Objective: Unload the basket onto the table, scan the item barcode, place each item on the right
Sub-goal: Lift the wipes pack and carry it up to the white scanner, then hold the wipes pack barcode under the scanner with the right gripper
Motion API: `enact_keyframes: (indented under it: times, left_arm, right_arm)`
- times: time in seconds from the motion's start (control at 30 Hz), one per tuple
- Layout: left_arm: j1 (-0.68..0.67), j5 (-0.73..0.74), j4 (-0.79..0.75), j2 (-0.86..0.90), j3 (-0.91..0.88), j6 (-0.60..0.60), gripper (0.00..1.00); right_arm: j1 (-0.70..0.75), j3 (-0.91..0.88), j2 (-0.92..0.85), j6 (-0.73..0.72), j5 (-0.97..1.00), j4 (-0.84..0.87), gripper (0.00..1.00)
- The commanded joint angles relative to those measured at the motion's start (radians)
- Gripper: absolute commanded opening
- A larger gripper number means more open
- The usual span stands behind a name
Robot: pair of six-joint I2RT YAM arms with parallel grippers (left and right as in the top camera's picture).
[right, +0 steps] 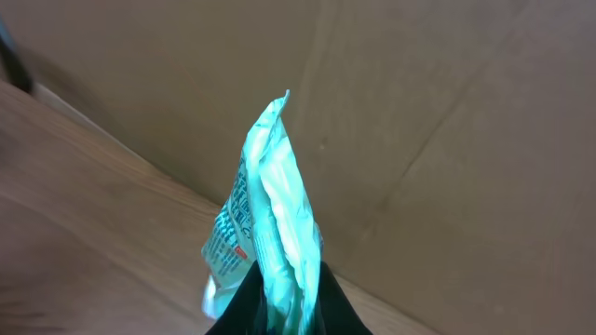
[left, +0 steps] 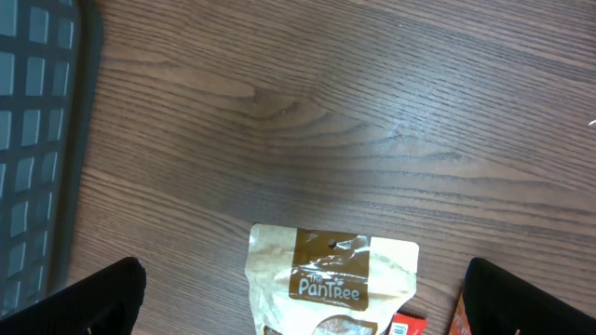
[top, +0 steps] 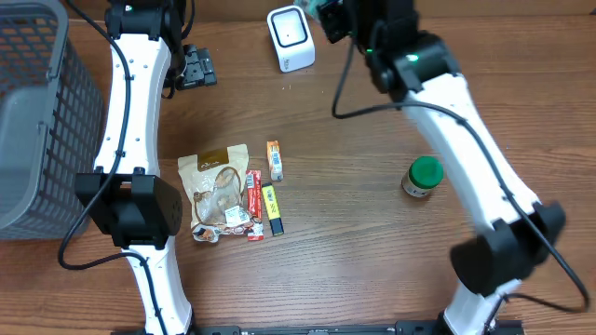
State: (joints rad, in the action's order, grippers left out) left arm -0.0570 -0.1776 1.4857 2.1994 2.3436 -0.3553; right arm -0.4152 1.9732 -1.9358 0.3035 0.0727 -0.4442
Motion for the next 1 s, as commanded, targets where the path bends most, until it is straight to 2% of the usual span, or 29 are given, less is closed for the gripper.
enact_keyframes:
  times: [0.0,0.13,0.4,0.5,0.97]
  left_arm:
    - [0.002,-0.013,0.000,-0.008,0.001,0.023,1.00]
    - [0.002,-0.013,-0.001,-0.008,0.001,0.023,1.00]
    - [0.002,-0.013,-0.001,-0.008,0.001,0.023,1.00]
    - [0.002,-0.013,0.000,-0.008,0.001,0.023,1.00]
    - [0.002,-0.013,-0.001,-0.008,0.001,0.023,1.00]
  right_arm:
    - [0.000,0.018,-0.097,0.073,0.096,0.074,0.04]
    - [-0.006,0.018,-0.208,0.151,0.138,0.230,0.04]
    - [-0.010,0.018,-0.389,0.212,0.261,0.578,0.04]
    - [-0.021,0.018,-0.431,0.248,0.294,0.653,0.04]
    - [-0.053,0.018,-0.512,0.248,0.293,0.679,0.04]
